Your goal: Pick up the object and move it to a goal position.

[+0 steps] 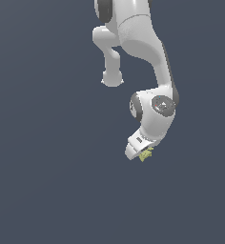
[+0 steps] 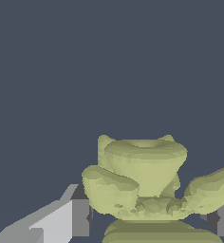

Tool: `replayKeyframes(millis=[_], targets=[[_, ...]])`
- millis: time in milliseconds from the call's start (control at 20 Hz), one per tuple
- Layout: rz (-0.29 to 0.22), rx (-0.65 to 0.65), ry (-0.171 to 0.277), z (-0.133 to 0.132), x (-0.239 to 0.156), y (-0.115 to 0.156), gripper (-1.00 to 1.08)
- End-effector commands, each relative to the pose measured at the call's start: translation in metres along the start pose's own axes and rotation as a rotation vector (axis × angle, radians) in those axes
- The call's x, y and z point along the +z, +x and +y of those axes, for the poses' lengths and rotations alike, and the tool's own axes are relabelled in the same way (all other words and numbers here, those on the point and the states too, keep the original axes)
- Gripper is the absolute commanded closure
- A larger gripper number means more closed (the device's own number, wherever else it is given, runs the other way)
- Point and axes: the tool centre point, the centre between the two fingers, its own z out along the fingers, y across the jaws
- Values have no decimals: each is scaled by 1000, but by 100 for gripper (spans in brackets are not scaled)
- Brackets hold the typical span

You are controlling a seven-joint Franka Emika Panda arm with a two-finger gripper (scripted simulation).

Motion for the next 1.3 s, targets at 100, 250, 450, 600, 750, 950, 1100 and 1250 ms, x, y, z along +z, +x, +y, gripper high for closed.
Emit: replayKeyframes(millis=[100,250,450,600,750,950,1100,1250], targets=[[0,1,0,-2,-5,26,108],[0,1,0,-4,-8,41,108],[0,1,0,-5,-11,60,108],[0,1,0,-6,-14,73,108],[-1,0,0,-7,-15,84,108],[-1,0,0,-8,-17,95,108],[-1,0,0,-8,-18,100,108],[-1,0,0,-8,-19,104,108]])
